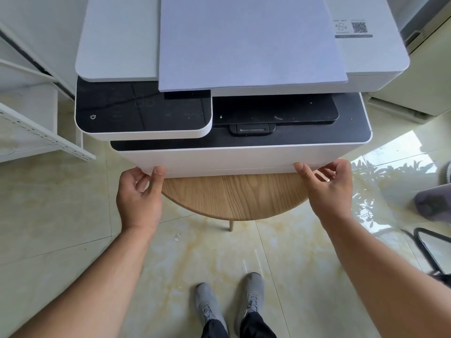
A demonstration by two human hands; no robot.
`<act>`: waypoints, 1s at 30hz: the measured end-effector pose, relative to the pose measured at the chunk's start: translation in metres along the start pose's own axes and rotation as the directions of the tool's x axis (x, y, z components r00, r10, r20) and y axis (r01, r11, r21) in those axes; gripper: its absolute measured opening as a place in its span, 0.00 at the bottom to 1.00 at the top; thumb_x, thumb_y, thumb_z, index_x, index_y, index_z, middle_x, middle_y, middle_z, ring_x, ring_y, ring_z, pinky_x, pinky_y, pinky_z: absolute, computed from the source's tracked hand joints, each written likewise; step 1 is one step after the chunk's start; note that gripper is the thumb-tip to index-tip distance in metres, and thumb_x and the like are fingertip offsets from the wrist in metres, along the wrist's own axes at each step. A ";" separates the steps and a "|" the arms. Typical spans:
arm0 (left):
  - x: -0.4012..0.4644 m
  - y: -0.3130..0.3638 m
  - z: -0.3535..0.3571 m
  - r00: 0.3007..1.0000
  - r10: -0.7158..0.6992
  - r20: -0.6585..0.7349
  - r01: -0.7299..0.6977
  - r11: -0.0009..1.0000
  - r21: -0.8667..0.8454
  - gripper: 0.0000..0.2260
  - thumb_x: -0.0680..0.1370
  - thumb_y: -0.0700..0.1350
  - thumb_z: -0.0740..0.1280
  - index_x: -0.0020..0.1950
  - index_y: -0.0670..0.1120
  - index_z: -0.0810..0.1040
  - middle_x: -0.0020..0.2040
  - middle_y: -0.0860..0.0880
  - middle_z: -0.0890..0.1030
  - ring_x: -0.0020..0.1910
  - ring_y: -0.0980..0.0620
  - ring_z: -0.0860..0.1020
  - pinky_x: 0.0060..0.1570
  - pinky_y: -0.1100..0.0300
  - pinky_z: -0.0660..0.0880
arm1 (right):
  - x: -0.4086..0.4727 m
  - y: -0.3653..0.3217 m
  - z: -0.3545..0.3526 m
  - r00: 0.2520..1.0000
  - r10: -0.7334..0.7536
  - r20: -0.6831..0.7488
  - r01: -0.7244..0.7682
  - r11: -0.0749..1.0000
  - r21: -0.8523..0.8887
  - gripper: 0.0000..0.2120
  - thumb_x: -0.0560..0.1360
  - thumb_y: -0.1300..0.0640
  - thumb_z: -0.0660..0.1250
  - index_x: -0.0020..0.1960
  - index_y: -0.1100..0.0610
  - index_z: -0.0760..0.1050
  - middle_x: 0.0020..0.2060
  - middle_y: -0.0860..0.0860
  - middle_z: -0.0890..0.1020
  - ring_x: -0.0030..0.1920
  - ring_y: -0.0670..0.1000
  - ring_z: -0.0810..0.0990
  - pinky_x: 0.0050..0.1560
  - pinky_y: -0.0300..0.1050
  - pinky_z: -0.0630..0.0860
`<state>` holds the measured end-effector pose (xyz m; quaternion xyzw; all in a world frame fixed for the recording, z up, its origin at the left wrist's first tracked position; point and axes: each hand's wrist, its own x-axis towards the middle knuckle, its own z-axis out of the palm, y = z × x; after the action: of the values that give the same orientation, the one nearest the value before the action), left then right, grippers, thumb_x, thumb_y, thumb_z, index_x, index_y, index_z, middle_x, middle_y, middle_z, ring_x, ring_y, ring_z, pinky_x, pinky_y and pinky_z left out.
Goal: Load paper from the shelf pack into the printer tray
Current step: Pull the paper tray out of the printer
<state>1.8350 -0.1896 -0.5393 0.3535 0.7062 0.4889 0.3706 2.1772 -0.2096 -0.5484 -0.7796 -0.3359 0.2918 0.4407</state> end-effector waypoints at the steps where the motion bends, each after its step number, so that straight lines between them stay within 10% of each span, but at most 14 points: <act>1: 0.000 -0.001 0.001 1.000 0.006 0.000 -0.006 1.000 -0.004 0.22 0.73 0.58 0.73 0.57 0.45 0.72 0.59 0.47 0.82 0.59 0.52 0.82 0.45 0.79 0.73 | 0.000 0.001 0.000 1.000 -0.004 -0.009 0.004 1.000 -0.015 0.31 0.64 0.36 0.80 0.54 0.51 0.70 0.47 0.44 0.82 0.40 0.33 0.80 0.45 0.36 0.77; 10: 0.014 -0.021 -0.003 0.997 0.078 -0.029 -0.077 0.996 0.044 0.22 0.68 0.72 0.74 0.49 0.62 0.69 0.53 0.45 0.81 0.58 0.39 0.83 0.58 0.43 0.81 | 0.002 -0.001 0.000 0.998 -0.039 -0.047 0.034 0.993 -0.109 0.30 0.64 0.34 0.79 0.53 0.51 0.70 0.51 0.47 0.82 0.42 0.27 0.78 0.43 0.31 0.73; 19: 0.013 -0.021 0.000 0.995 0.092 -0.046 -0.091 0.995 0.037 0.31 0.68 0.72 0.73 0.54 0.49 0.70 0.48 0.60 0.76 0.56 0.51 0.79 0.58 0.39 0.81 | 0.008 -0.001 -0.005 0.996 -0.082 -0.035 0.076 0.986 -0.152 0.34 0.61 0.31 0.80 0.52 0.52 0.71 0.50 0.48 0.84 0.51 0.51 0.85 0.55 0.55 0.83; 30: 0.012 -0.016 -0.003 0.994 0.110 -0.026 -0.108 0.990 0.090 0.32 0.67 0.73 0.72 0.55 0.49 0.70 0.48 0.61 0.76 0.58 0.46 0.82 0.57 0.39 0.81 | 0.020 -0.002 -0.011 0.982 -0.185 0.024 0.186 0.960 -0.210 0.31 0.60 0.30 0.77 0.51 0.50 0.76 0.43 0.50 0.85 0.45 0.55 0.85 0.41 0.38 0.74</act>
<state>1.8245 -0.1849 -0.5555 0.4001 0.7122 0.4822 0.3165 2.1976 -0.1988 -0.5452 -0.7864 -0.4377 0.2135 0.3800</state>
